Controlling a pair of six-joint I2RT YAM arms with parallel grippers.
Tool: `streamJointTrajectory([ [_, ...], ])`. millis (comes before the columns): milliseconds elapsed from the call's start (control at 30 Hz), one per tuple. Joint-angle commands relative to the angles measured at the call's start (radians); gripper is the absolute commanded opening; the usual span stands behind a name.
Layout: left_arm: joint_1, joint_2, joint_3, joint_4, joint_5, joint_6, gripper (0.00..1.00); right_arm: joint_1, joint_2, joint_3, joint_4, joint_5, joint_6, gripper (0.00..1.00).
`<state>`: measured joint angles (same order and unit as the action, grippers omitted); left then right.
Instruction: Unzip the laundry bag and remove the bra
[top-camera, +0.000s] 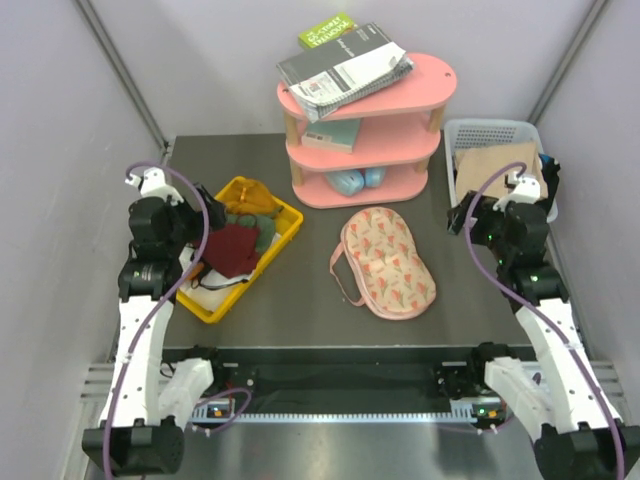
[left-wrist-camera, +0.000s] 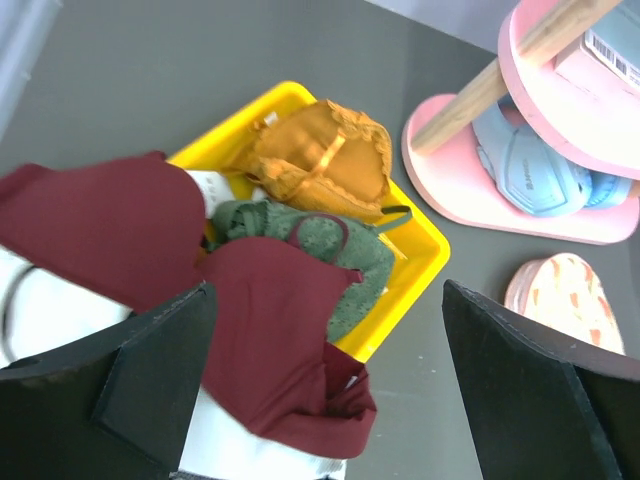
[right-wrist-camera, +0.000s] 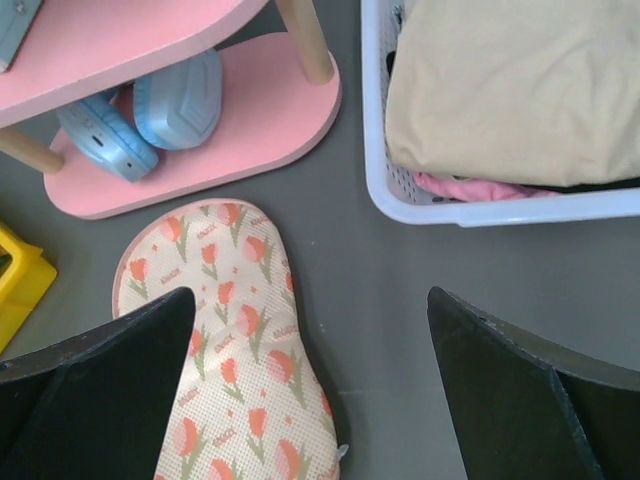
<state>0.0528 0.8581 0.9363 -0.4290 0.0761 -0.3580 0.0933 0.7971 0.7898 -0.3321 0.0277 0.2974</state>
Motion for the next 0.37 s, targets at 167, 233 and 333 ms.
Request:
streamJointTrajectory([
  [167,0.004,-0.051,0.036,-0.050,-0.049,0.065,0.99,-0.012,-0.038,-0.043,0.044,0.034,-0.017,1.00],
  [233,0.004,-0.053,0.035,-0.047,-0.044,0.062,0.99,-0.010,-0.041,-0.046,0.045,0.025,-0.018,1.00],
  [333,0.005,-0.060,0.035,-0.042,-0.042,0.060,0.99,-0.009,-0.047,-0.046,0.042,0.024,-0.021,1.00],
])
